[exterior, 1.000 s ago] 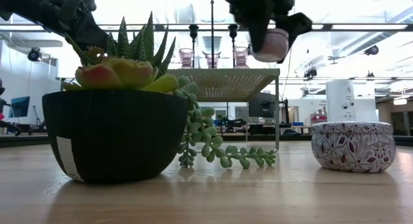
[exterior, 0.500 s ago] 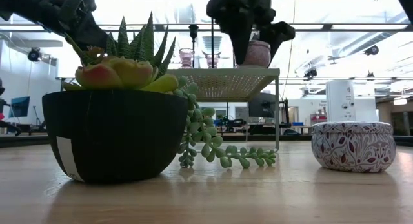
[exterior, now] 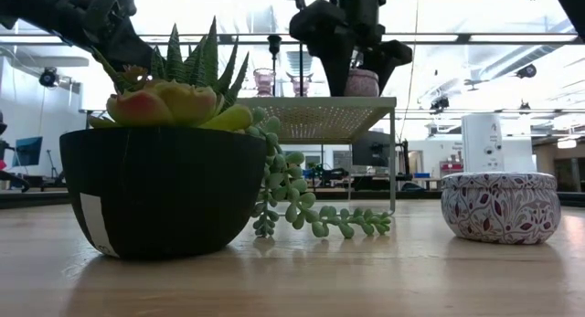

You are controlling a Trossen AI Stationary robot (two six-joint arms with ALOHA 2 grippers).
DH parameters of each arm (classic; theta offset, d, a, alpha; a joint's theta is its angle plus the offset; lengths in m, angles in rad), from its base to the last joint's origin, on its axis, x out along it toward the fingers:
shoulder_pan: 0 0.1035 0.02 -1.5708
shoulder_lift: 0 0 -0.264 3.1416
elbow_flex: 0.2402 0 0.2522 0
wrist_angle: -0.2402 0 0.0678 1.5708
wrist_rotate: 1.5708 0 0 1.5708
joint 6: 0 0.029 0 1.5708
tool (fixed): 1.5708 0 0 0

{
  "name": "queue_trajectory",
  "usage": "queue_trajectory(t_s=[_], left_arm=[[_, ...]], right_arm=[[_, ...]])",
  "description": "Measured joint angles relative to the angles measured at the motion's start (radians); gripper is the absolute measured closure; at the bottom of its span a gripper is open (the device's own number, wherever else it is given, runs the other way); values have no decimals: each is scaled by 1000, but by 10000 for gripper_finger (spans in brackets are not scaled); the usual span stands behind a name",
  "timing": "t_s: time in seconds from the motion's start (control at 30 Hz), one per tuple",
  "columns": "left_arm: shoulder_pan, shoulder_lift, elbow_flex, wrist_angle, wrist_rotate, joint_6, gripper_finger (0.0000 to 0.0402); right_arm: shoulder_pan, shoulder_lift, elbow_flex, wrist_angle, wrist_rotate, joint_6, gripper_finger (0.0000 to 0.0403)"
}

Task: Pick & Place candle stick holders
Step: Put the pink scented candle on the shelf

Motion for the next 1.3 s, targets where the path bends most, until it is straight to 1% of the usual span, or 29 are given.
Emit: queue_trajectory(t_s=[0.13,0.17,0.3,0.4,0.5,0.8,1.03,1.13,1.3], left_arm=[[0,0,0,0,0,0,186],[0,0,0,0,0,0,186],[0,0,0,0,0,0,186],[0,0,0,0,0,0,186],[0,0,0,0,0,0,186],[0,0,0,0,0,0,186],[0,0,0,0,0,0,186],[0,0,0,0,0,0,186],[0,0,0,0,0,0,186]], right_arm=[[-6,-3,0,0,2,-23,115],[-7,-3,0,0,2,-27,109],[-8,-3,-1,12,12,-38,60],[-8,-3,-1,37,31,-44,46],[-8,-4,-1,37,33,-50,47],[-7,-8,-1,18,51,-48,70],[-6,-31,-1,18,58,-49,55],[-2,-48,-1,19,86,-53,50],[9,-86,-2,20,109,-43,54]])
